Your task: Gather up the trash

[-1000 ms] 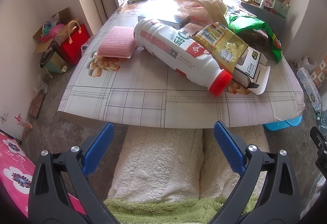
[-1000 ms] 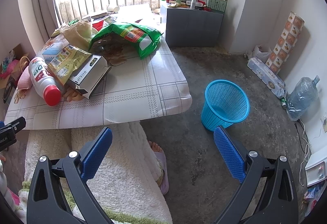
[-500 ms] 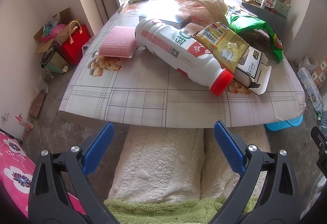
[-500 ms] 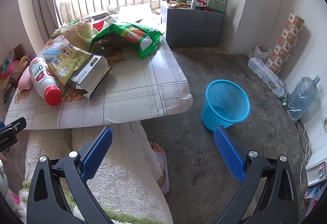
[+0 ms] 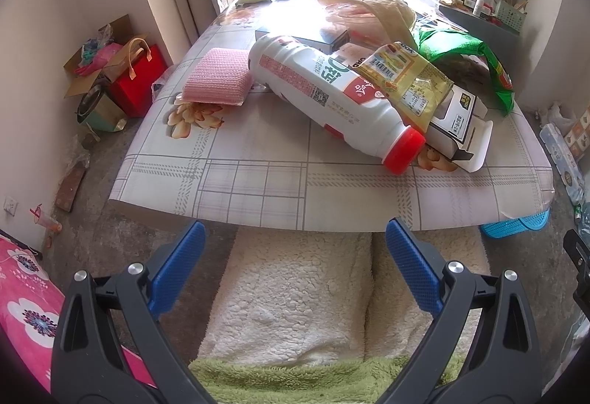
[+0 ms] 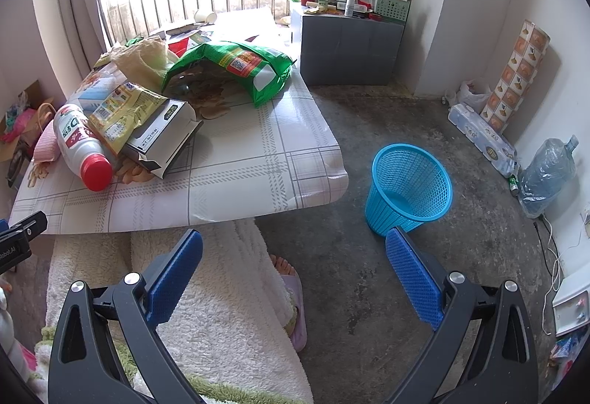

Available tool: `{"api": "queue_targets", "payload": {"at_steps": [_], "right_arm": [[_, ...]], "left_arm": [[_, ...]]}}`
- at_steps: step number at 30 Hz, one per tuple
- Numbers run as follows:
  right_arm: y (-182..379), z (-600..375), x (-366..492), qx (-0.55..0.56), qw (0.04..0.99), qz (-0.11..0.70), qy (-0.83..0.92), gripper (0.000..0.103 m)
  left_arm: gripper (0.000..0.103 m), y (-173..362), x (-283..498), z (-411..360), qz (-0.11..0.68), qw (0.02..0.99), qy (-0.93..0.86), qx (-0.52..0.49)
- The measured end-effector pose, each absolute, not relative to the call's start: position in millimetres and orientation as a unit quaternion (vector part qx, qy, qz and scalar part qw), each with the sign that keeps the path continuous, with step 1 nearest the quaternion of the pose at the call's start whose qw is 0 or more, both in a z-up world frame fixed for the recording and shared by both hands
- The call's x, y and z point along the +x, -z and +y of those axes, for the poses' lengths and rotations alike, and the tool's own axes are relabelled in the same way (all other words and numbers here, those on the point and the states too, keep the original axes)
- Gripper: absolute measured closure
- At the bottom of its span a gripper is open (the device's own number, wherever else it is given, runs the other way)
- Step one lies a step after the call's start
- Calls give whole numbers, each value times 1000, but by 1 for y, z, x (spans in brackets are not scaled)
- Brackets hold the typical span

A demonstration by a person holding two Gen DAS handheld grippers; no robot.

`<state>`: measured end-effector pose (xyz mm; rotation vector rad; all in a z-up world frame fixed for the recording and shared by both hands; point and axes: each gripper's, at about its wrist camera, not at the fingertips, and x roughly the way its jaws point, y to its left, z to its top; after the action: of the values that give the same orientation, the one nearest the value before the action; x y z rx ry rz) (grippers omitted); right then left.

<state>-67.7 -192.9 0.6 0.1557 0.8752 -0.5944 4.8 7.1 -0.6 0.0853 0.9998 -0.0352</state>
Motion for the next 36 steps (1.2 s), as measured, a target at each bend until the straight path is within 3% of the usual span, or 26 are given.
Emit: {"api": "queue_targets", "payload": {"at_steps": [23, 36], "right_arm": [[2, -195, -61, 95, 870, 409, 259, 6], [5, -178, -1, 51, 879, 424, 212, 6]], "left_arm": [[9, 12, 15, 14, 487, 872, -3, 45], [9, 27, 46, 45, 488, 872, -36, 22]]}}
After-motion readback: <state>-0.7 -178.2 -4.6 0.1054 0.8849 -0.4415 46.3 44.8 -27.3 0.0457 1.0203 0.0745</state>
